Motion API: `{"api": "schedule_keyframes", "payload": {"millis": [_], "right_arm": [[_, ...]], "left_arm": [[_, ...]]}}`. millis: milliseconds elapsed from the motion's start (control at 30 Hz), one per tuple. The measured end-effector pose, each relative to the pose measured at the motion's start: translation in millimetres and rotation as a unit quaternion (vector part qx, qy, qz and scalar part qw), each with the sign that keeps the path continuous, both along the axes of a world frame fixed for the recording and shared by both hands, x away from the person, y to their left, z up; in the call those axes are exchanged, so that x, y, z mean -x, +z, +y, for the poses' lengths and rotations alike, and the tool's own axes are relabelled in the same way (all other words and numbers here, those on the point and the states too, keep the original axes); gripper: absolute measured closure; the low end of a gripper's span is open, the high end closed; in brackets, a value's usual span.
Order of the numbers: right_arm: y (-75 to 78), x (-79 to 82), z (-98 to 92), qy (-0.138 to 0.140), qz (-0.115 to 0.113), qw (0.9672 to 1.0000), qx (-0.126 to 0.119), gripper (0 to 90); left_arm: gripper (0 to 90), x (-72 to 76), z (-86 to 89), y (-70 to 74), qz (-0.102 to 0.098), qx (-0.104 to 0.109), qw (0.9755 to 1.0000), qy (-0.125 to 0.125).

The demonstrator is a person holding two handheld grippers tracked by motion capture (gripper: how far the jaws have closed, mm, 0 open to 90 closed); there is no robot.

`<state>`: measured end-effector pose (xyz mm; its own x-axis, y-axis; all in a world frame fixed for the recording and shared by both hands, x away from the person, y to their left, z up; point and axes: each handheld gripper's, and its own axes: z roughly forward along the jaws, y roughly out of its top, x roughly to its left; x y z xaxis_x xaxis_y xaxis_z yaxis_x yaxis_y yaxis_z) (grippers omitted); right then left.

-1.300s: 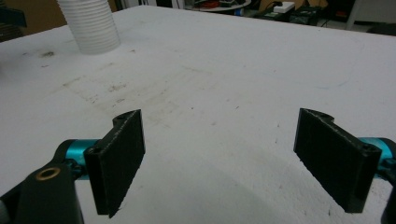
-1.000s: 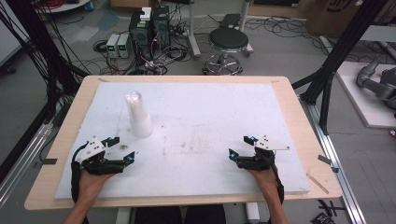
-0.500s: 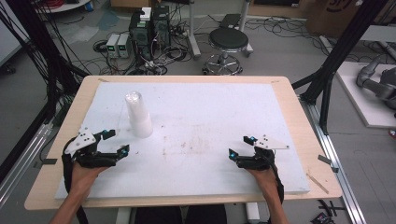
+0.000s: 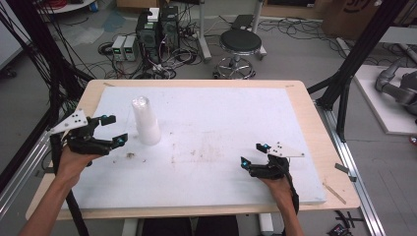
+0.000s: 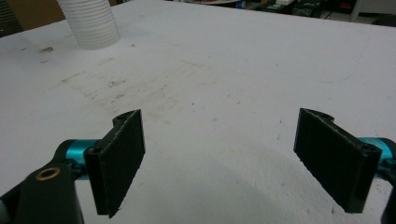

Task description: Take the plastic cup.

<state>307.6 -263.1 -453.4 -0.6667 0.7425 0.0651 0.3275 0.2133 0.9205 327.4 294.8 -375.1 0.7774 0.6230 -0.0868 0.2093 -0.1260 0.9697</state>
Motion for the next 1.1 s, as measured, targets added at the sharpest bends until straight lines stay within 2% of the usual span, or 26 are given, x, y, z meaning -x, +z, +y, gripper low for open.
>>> {"api": "schedule_keyframes", "payload": {"millis": [100,200,300,467,733,800,933,1067,1100], "right_arm": [[0.0,0.2,-0.2,-0.001,-0.001,1.0,-0.001,16.0],[0.0,0.9,-0.2,-0.002,-0.001,1.0,-0.002,16.0],[0.1,1.1,-0.1,-0.002,-0.002,1.0,-0.002,16.0],[0.0,0.9,-0.2,-0.002,-0.004,1.0,-0.001,16.0],[0.0,1.1,-0.1,-0.002,-0.002,1.0,-0.002,16.0],[0.0,1.2,-0.1,-0.003,-0.004,1.0,-0.001,16.0],[0.0,1.2,-0.3,-0.003,-0.006,1.0,-0.001,16.0],[0.1,1.7,0.1,-0.002,-0.004,1.0,-0.002,16.0],[0.1,1.7,0.2,-0.002,-0.004,1.0,-0.002,16.0]], "left_arm": [[11.9,-10.4,1.5,9.3,0.007,-0.006,0.9998,-0.018],[11.9,-21.5,0.3,17.1,0.017,-0.031,0.9985,-0.042],[11.9,-30.8,-2.4,21.8,0.02,-0.043,0.9971,-0.06],[11.9,-46.1,-5.1,26.7,0.023,-0.056,0.9954,-0.074],[11.9,-69.3,-9.0,35.9,0.042,-0.078,0.9903,-0.107],[11.9,-73.9,-10.9,35.4,0.046,-0.077,0.9892,-0.116],[11.9,-82.2,-14.8,35.7,0.053,-0.095,0.9855,-0.13],[11.9,-87.8,-18.2,39.4,0.051,-0.096,0.9847,-0.136],[11.9,-89.2,-19.3,39.8,0.054,-0.1,0.9839,-0.138]]}}
